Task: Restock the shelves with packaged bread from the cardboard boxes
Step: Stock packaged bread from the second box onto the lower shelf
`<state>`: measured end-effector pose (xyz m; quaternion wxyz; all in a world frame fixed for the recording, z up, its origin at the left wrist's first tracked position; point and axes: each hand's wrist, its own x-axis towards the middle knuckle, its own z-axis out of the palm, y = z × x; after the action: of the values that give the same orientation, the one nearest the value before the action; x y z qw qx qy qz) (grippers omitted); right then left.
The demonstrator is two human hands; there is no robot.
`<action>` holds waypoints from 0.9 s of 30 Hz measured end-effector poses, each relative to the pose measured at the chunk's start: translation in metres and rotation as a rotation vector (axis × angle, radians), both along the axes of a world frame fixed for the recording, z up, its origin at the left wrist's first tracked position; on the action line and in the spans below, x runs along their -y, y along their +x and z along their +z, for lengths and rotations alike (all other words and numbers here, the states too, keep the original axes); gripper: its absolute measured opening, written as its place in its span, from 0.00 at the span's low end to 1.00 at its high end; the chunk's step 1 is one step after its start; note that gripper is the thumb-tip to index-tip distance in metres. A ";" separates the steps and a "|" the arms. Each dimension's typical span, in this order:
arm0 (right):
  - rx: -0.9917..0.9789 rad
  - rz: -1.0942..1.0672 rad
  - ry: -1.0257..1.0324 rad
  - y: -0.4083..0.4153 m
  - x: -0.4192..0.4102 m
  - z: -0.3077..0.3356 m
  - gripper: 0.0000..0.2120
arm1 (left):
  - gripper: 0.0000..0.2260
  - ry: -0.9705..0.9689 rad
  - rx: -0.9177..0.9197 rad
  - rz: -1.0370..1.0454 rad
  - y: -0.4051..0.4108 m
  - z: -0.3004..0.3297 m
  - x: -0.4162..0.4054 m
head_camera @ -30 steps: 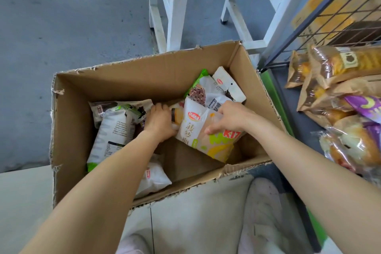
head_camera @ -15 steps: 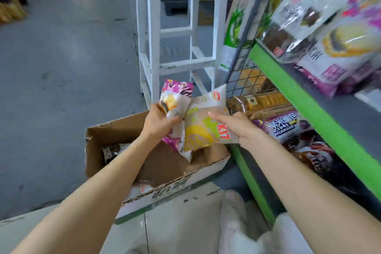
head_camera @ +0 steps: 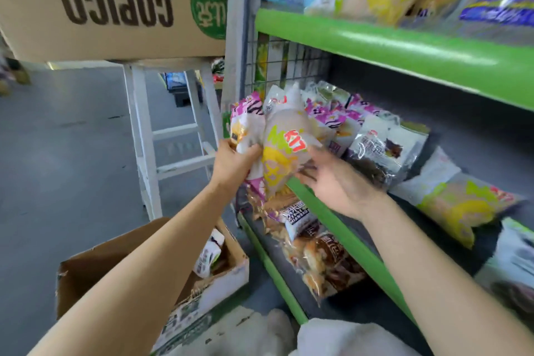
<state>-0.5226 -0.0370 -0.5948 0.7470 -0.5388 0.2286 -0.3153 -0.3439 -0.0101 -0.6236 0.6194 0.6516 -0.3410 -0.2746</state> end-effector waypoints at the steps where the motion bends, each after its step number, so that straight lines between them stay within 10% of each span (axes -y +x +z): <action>1: -0.032 -0.021 -0.079 -0.004 0.000 -0.002 0.45 | 0.30 -0.010 -0.034 -0.010 -0.007 0.001 0.005; 9: -0.056 -0.863 -0.364 -0.003 0.034 -0.025 0.29 | 0.22 -0.019 0.183 -0.258 -0.048 -0.008 0.047; 27: -0.129 -0.931 -0.439 -0.035 0.077 -0.039 0.21 | 0.28 0.121 0.414 -0.258 -0.030 -0.040 0.142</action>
<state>-0.5576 -0.1136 -0.6335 0.3813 -0.5422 0.4183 -0.6210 -0.3739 -0.1525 -0.6638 0.4563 0.6809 -0.5239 -0.2319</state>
